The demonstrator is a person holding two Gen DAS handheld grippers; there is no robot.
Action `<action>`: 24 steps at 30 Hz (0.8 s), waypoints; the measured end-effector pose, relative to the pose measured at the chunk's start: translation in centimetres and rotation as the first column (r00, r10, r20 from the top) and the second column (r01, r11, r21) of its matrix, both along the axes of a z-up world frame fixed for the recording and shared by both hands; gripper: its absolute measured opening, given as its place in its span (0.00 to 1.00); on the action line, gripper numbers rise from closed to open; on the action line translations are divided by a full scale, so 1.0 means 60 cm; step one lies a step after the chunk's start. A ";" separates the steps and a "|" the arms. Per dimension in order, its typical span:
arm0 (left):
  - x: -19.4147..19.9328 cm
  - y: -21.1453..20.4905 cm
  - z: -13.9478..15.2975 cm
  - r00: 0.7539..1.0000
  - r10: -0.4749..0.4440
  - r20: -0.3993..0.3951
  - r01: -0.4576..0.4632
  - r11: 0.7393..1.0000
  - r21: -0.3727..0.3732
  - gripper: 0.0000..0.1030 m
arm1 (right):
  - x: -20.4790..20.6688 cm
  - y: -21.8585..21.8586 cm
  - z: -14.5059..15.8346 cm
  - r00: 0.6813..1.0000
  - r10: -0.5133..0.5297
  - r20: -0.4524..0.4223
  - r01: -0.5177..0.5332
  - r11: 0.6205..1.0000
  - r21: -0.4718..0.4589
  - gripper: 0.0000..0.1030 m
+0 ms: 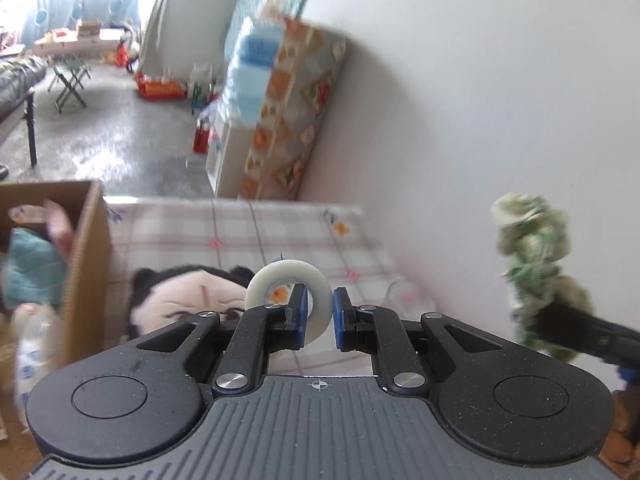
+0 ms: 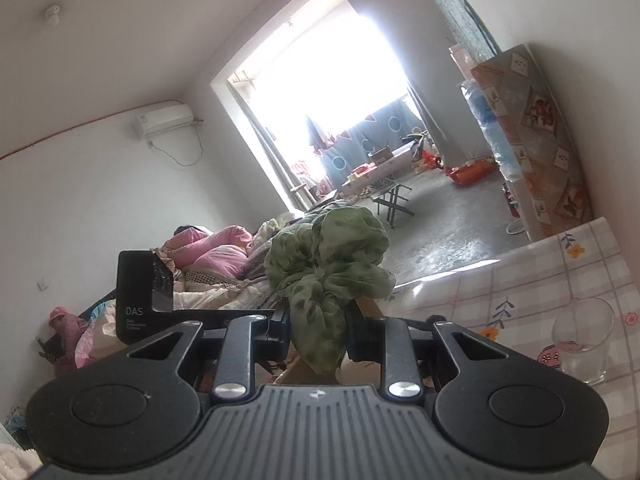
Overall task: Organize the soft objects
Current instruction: 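Lift the scrunchie and tape roll and carry both toward the cardboard box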
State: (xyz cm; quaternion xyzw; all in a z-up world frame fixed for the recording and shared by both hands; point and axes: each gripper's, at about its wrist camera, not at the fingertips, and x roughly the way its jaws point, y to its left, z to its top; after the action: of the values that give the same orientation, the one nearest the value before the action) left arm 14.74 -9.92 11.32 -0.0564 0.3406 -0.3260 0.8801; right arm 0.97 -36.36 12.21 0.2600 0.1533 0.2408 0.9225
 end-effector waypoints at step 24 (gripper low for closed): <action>-0.154 0.416 0.074 0.898 0.410 0.159 -0.386 0.908 -0.160 0.11 | 0.087 0.379 0.040 0.887 0.461 -0.026 -0.459 0.887 0.053 0.27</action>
State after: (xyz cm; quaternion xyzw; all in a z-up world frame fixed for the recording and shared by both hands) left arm 5.53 15.06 15.76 -0.1485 0.2160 -0.1633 0.9511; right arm 6.20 -13.61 14.64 0.2416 0.2226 0.4508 0.8300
